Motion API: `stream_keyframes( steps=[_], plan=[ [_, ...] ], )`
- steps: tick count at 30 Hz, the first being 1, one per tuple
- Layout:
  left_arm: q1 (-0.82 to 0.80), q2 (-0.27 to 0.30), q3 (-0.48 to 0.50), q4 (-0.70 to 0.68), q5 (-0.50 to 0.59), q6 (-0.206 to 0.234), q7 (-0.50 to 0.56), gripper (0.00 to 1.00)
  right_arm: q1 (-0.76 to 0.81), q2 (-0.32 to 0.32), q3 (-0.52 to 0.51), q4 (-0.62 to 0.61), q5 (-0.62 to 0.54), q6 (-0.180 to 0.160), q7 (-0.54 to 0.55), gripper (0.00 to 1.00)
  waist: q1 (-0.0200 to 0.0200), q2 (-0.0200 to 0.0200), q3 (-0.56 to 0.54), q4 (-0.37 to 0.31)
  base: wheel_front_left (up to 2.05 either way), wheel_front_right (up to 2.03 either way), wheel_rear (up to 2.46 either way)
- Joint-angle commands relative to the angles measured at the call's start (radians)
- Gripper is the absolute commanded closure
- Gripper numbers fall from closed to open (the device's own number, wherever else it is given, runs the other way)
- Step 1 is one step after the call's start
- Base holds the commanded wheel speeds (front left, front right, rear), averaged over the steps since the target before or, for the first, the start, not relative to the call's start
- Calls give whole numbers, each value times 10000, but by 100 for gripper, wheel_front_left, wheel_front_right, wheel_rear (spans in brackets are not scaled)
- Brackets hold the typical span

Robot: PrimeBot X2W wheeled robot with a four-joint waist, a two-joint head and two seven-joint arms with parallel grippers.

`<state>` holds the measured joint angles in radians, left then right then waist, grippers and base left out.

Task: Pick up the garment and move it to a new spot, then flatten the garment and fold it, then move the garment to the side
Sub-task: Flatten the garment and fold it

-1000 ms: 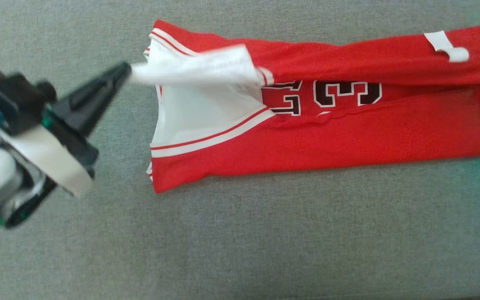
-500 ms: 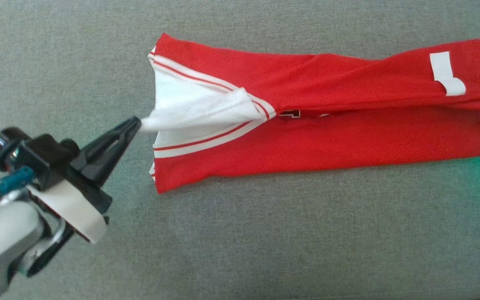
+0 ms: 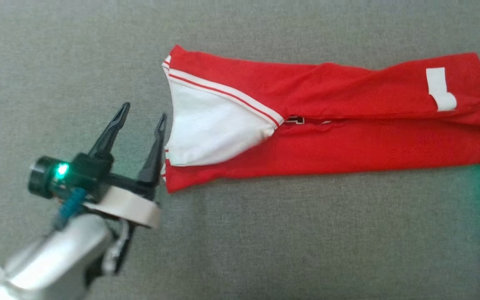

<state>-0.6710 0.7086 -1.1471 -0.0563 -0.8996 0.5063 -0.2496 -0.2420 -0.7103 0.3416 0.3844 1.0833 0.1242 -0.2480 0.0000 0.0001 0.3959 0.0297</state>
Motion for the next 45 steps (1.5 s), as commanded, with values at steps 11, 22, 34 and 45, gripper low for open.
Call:
stream_keyframes(
  steps=[11,22,34,45],
  plan=[
    [4017,-3396,5114,-843,4402,453,-120,0,1288,2206,-3234,-269,-3320,65,353,0,0,-1,-830,839,0,0,0],
    [5373,-5154,6698,-476,6548,-1262,-121,0,962,3047,-4488,1015,-4797,65,2387,34,0,-1,-969,1526,0,0,0],
    [5842,-5822,7994,-314,7560,-2496,-122,0,1066,2533,-5065,290,-4657,65,2163,100,0,-1,-1176,917,0,0,0],
    [5850,-6136,8415,-157,8040,-3210,-122,0,950,2140,-4785,-763,-4434,65,2075,100,0,-1,-1257,481,0,0,0]
  ],
)
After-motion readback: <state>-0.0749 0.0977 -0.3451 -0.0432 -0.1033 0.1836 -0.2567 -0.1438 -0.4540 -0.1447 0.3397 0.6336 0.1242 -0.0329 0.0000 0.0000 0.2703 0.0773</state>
